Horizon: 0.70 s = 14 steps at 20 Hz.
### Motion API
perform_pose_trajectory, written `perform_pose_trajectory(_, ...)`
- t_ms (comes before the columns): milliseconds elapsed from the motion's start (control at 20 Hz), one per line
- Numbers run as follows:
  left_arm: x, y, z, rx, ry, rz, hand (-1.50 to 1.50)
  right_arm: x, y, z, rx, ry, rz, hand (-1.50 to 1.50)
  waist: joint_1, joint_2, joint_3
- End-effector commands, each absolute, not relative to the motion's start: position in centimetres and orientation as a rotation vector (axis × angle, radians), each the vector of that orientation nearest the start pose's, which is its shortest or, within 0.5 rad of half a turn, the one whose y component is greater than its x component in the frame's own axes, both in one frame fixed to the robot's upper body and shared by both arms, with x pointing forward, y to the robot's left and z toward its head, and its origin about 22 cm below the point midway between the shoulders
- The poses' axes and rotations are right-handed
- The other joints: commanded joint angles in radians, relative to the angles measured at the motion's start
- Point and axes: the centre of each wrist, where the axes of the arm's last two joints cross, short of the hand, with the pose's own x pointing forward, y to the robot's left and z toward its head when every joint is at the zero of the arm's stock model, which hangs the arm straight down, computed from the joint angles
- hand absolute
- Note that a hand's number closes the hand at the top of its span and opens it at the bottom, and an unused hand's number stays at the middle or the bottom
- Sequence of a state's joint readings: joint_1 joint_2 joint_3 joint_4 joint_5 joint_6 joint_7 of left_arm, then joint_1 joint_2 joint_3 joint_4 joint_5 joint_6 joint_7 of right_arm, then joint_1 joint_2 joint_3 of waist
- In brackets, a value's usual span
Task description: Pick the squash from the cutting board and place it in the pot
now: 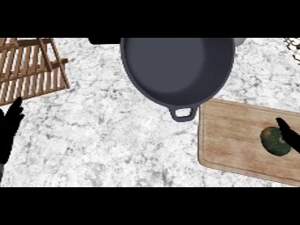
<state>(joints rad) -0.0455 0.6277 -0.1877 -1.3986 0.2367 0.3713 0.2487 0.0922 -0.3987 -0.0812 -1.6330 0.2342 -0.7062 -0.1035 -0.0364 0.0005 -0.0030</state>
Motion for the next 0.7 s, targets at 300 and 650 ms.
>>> perform_pose_trajectory(300, 26.2, 33.7, 3.7, 0.540, -1.165, -0.098, 0.00, 16.9, -33.4, 6.0, -1.343, -1.303, 0.188, -1.50, 0.017, -0.002, -0.006)
perform_pose_trajectory(650, 25.9, 33.1, 3.3, 0.516, -1.171, -0.107, 0.00, 16.1, -31.0, 10.8, -1.263, -0.952, 0.425, -1.50, 0.042, 0.000, -0.005)
